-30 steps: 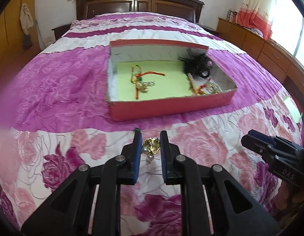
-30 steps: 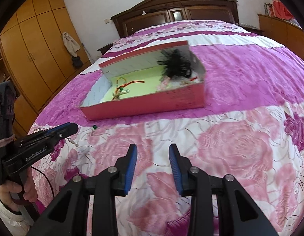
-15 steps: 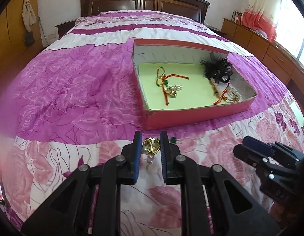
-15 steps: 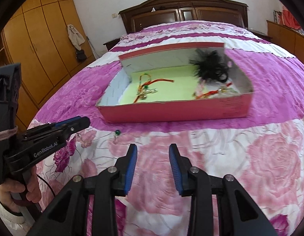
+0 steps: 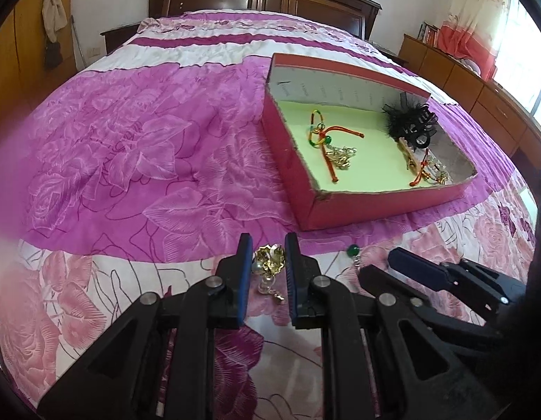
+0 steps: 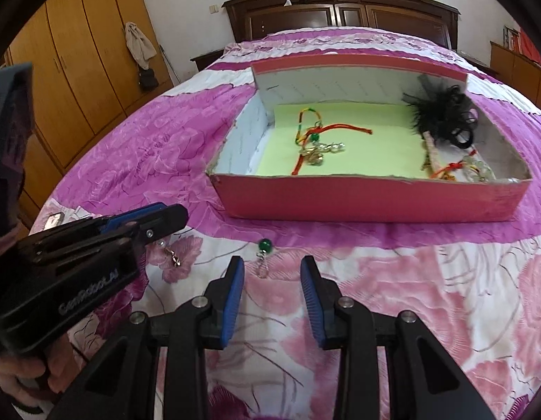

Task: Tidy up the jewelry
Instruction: 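Lower the right tool onto the green-stone earring and close while the left tool holds the brooch, then carry the earring and brooch into the pink box with both tools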

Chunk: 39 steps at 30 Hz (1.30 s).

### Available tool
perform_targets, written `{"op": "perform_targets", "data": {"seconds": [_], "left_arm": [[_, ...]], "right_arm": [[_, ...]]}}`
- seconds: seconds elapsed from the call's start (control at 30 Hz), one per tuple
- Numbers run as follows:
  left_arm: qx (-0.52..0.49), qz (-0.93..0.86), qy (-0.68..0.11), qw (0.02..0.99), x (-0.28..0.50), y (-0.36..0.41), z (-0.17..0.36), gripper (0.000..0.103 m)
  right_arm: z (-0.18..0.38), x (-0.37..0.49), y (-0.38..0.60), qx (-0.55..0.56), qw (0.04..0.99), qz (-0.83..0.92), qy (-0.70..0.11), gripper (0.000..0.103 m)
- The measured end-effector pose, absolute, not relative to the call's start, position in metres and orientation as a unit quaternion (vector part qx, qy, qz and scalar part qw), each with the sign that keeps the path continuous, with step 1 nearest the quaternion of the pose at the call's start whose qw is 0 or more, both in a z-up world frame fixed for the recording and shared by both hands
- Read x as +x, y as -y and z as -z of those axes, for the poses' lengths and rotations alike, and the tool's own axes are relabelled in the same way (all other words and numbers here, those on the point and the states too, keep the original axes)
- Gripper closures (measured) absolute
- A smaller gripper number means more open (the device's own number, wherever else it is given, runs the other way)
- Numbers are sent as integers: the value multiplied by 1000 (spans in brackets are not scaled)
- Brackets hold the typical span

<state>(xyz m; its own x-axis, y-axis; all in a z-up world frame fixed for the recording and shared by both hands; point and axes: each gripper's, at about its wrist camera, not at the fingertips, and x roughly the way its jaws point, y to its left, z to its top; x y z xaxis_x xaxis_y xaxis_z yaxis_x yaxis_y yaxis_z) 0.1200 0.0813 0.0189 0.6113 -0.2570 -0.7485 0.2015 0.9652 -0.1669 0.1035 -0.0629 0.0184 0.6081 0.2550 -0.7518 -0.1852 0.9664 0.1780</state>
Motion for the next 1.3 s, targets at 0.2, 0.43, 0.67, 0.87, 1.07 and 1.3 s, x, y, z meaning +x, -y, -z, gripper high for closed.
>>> {"op": "perform_targets", "data": {"seconds": [0.2,0.43,0.67,0.87,1.07,1.3], "left_arm": [[-42,127,-423,896,122,-88,-15,93],[-42,128,-423,896,123,-86,-14,93],[-41,126,-424,896,121,-83,-15,93],[-33,127,-418,899,117,-76,-22,93],[-27,130,-413,901,113,-68,-31,93],[-14,140,-403,904,107,-50,-44,93]], "right_arm": [[-10,113,52,33,895,-114,-430,67],[-3,119,50,28,898,-95,-429,77],[-3,122,50,22,897,-95,-430,92],[-10,117,55,23,899,-100,-426,92],[-23,108,65,28,905,-101,-412,92],[-39,97,85,40,913,-96,-393,92]]}}
